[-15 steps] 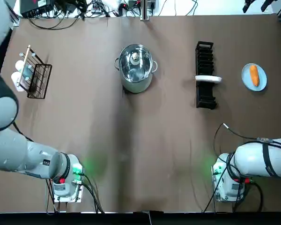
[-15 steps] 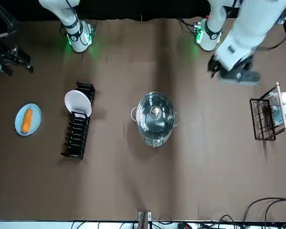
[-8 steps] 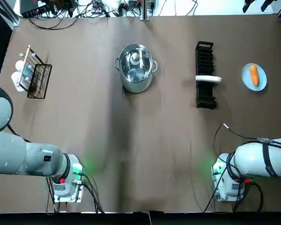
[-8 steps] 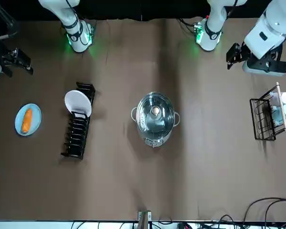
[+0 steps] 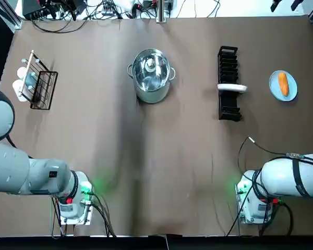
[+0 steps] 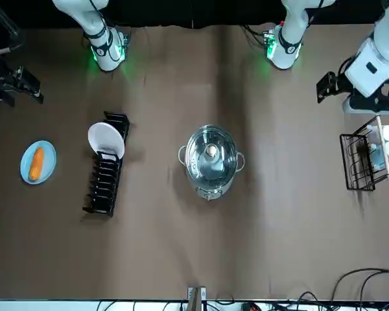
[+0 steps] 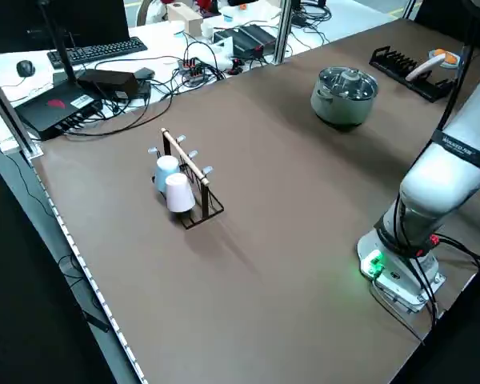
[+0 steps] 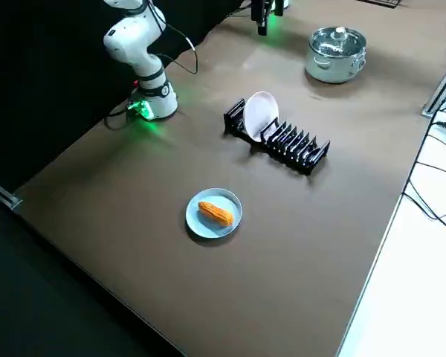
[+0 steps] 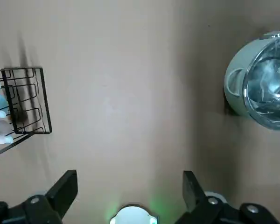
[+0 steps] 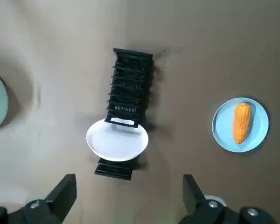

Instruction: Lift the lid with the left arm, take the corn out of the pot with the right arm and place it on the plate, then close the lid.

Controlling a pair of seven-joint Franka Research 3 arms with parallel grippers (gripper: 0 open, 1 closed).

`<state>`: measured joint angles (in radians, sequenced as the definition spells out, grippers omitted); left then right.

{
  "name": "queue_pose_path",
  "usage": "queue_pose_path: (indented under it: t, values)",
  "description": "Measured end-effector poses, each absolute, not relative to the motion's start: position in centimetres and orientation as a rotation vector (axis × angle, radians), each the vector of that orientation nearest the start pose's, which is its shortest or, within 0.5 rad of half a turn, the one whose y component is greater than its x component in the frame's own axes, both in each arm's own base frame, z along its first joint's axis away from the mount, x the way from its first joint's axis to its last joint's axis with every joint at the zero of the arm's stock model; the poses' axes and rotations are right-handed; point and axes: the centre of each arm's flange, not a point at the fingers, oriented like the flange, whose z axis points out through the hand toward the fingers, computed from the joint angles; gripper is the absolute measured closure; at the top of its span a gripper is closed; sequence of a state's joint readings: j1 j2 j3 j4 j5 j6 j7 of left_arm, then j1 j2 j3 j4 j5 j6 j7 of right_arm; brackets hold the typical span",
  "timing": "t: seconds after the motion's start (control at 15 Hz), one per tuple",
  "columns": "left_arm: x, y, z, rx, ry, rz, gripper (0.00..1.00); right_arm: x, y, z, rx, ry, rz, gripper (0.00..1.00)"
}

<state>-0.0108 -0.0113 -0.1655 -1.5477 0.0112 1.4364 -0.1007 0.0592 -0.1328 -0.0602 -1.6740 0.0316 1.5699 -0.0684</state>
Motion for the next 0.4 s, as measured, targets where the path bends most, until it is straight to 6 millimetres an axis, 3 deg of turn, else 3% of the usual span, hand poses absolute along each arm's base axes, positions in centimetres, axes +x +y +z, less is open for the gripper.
queue_pose_path:
  t: [0.4]
  values:
    - [53.2, -6.9, 62.3, -3.118, 0.131, 0.148, 0.0, 51.4, 0.2, 64.6, -3.101, -0.109, -0.058, 0.0]
